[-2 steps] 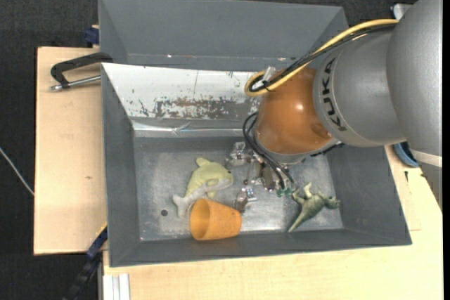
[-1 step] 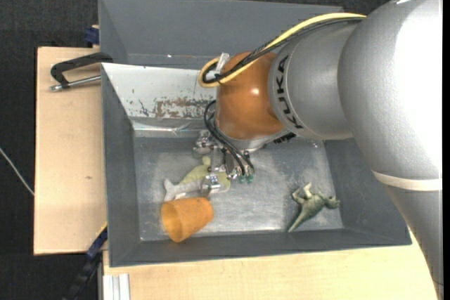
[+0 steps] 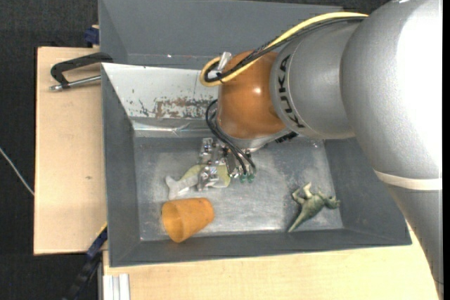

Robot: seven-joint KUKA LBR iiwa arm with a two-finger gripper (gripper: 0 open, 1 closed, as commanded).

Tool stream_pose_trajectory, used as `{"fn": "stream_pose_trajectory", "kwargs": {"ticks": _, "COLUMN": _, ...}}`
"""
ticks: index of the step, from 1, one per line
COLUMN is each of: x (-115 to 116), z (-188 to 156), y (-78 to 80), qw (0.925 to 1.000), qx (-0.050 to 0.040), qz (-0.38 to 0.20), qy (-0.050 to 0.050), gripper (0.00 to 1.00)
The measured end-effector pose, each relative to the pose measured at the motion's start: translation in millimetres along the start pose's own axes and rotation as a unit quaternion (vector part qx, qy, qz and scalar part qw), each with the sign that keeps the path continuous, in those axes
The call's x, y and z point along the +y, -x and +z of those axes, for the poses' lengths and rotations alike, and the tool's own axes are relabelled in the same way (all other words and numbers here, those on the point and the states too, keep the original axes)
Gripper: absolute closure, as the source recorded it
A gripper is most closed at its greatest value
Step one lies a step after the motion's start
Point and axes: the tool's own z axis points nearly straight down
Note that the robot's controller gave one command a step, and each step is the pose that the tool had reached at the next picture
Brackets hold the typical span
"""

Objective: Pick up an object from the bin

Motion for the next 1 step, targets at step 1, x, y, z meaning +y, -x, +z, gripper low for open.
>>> {"fn": "stream_pose_trajectory", "kwargs": {"ticks": 1, "x": -31.6, "z": -134.4, "y": 3.8, "qw": 1.0, "qx": -0.0024, "qz": 0.0, "qy": -0.001, "gripper": 1.0}}
